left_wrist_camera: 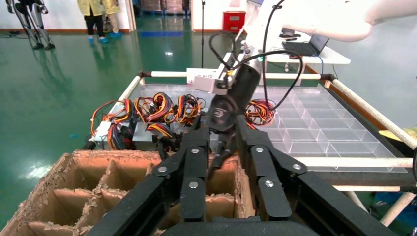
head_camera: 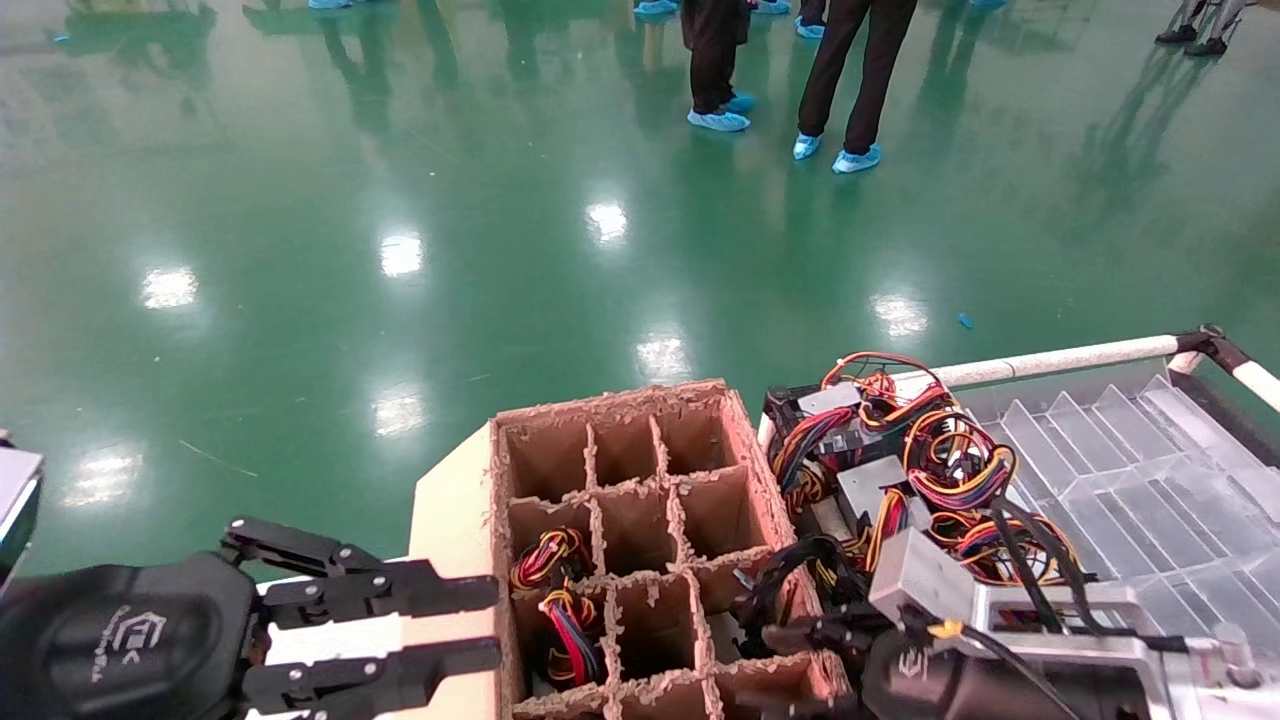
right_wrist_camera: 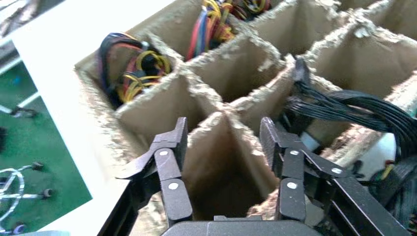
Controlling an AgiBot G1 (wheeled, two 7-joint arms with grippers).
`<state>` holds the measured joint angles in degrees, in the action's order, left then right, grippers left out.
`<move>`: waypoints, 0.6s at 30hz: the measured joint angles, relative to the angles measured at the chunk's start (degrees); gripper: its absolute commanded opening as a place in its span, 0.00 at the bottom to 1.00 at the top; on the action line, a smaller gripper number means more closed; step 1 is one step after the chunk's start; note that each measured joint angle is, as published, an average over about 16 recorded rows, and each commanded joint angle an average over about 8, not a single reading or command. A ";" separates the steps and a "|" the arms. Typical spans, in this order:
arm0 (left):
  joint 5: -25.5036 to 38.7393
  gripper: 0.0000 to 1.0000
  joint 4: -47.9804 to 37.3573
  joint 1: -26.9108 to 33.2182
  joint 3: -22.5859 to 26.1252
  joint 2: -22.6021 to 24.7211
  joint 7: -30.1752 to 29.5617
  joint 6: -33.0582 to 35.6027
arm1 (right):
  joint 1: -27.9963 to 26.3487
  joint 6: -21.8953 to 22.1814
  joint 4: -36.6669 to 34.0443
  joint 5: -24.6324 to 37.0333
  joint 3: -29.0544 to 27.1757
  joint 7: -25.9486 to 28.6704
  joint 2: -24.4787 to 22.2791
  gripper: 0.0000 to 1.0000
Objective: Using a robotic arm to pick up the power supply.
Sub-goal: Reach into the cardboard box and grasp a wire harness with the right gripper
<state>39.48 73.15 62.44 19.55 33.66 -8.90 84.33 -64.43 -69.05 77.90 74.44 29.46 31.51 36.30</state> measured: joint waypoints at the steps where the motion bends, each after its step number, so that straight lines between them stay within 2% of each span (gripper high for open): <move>1: 0.00 1.00 0.00 0.00 0.00 0.00 0.00 0.00 | 0.01 -0.32 -0.01 -0.27 -0.04 -0.02 -0.18 1.00; 7: -0.01 1.00 0.00 0.00 0.01 0.00 0.00 0.00 | -0.19 -0.98 -0.07 -0.46 -0.10 -0.03 -0.69 1.00; 18: -0.01 1.00 0.00 0.01 0.02 -0.01 0.01 -0.01 | -1.18 2.24 -0.01 3.51 0.50 1.13 0.73 1.00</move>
<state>39.46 73.15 62.45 19.57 33.66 -8.88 84.32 -65.61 -66.81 77.89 77.95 29.96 32.64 37.03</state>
